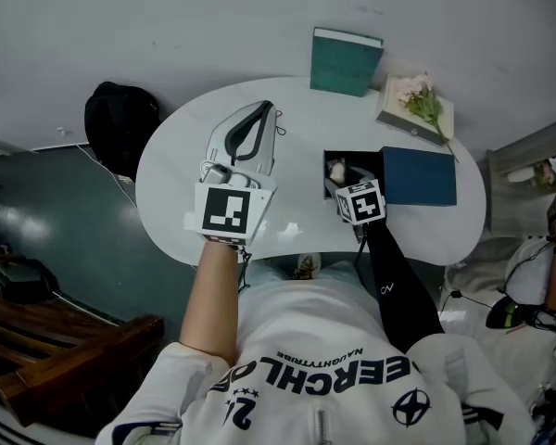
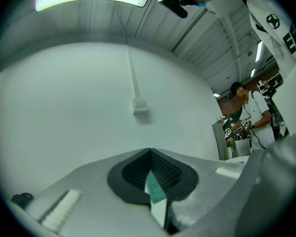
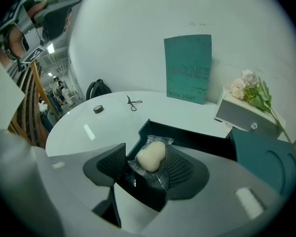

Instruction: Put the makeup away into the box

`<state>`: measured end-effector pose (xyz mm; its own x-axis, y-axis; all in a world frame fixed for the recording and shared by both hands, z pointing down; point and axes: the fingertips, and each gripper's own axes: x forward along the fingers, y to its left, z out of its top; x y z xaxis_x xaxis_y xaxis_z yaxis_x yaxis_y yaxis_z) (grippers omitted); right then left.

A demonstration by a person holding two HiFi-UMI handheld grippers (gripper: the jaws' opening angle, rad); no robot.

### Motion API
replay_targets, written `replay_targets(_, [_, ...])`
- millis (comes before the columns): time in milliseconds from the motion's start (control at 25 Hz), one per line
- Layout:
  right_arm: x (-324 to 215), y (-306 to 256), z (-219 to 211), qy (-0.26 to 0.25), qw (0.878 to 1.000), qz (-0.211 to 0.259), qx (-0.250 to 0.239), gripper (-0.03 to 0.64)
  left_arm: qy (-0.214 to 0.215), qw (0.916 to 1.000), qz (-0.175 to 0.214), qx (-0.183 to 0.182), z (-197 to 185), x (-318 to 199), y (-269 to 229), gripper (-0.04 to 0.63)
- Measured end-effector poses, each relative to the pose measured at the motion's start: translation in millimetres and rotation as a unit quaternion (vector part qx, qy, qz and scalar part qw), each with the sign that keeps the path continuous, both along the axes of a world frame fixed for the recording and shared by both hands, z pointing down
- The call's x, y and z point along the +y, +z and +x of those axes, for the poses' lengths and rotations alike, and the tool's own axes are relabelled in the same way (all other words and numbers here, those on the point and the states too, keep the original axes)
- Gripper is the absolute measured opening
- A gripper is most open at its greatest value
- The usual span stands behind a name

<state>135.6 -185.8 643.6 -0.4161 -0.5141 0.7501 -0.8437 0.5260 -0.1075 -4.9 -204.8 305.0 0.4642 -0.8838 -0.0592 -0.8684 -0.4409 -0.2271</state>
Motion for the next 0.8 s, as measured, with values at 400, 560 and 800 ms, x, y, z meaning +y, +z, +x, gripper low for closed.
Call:
replay_targets(400, [-36.7, -74.6, 1.8, 0.011, 0.990, 0.129, -0.047, 0.262, -0.010, 0.9998, -0.010, -0.011, 2.1, -8.0, 4.2, 0.008])
replay_targets(560, [-53.6, -157.8, -2.1, 0.005, 0.968, 0.243, -0.062, 0.255, -0.013, 0.9998, 0.000, -0.012, 1.3, -7.0, -4.3, 0.008])
replay_targets(800, [-47.2, -278.6, -0.6, 0.016, 0.921, 0.374, -0.109, 0.239, -0.013, 0.9998, 0.014, -0.005, 1.0, -3.2, -21.2, 0.008])
